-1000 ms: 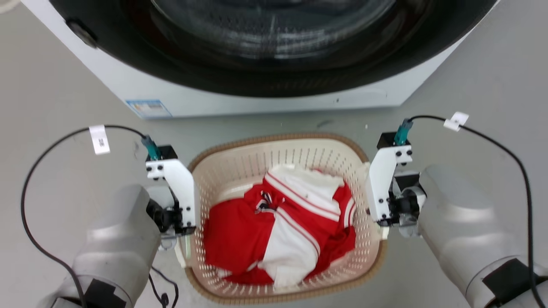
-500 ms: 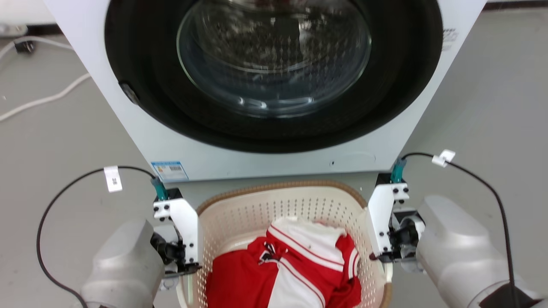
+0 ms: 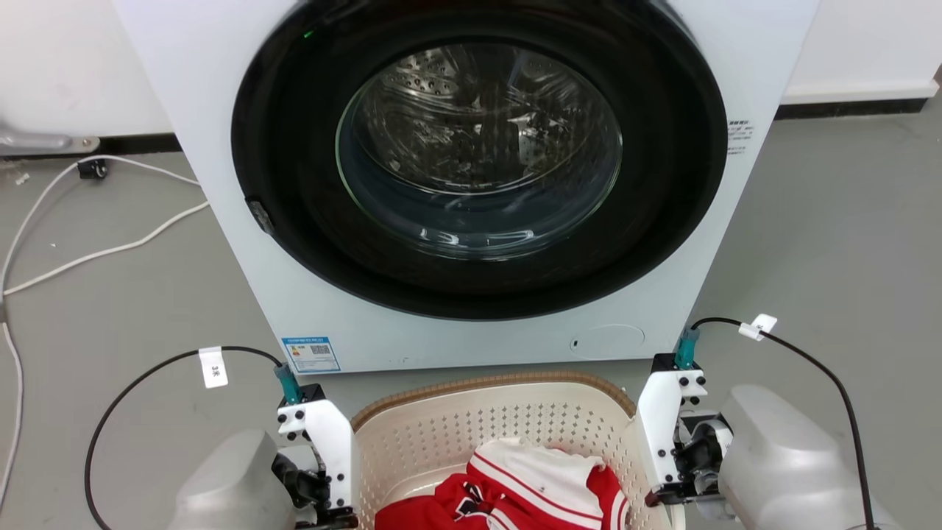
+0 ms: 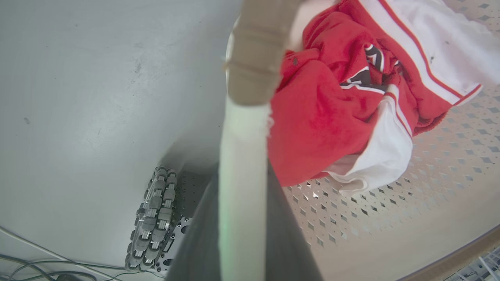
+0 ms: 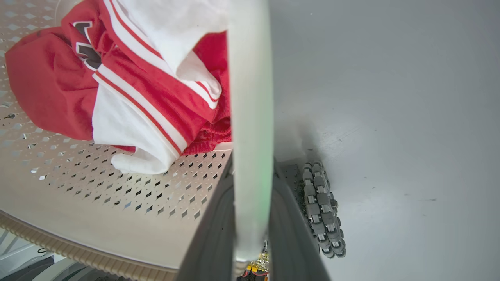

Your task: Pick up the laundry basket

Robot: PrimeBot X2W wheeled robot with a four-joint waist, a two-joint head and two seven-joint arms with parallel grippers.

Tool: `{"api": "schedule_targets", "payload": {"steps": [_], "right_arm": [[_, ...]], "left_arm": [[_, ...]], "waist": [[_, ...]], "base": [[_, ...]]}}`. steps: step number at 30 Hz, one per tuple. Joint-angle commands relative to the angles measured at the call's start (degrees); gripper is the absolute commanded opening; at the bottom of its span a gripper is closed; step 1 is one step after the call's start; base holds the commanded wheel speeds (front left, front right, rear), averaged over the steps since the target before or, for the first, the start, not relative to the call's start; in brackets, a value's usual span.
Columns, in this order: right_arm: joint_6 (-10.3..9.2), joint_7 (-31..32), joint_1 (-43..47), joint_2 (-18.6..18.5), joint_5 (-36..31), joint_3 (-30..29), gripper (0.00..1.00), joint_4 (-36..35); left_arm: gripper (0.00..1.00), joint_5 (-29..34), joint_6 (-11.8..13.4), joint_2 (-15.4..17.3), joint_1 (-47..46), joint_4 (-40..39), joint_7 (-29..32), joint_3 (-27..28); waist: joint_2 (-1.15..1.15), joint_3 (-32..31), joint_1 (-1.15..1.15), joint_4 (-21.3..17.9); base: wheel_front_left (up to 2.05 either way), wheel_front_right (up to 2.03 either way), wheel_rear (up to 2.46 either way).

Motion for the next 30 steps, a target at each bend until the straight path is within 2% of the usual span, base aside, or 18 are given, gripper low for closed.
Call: {"api": "schedule_targets", "payload": {"steps": [1, 30], "right_arm": [[0.00, 0.20, 1.00, 0.06, -0.59, -0.38, 0.00, -0.22], [-0.01, 0.67, 1.88, 0.05, -2.81, -3.41, 0.00, -0.19]], "left_arm": [[0.00, -0.38, 0.02, -0.12, 1.05, -0.03, 0.05, -0.06], [0.00, -1.38, 0.17, -0.32, 0.99, 0.02, -0.70, -0.31]], "waist": [[0.00, -0.61, 0.02, 0.15], [0.00, -1.51, 0.02, 0.19]], "base": [[0.00, 0.00, 0.00], [0.00, 0.00, 0.00]]}}
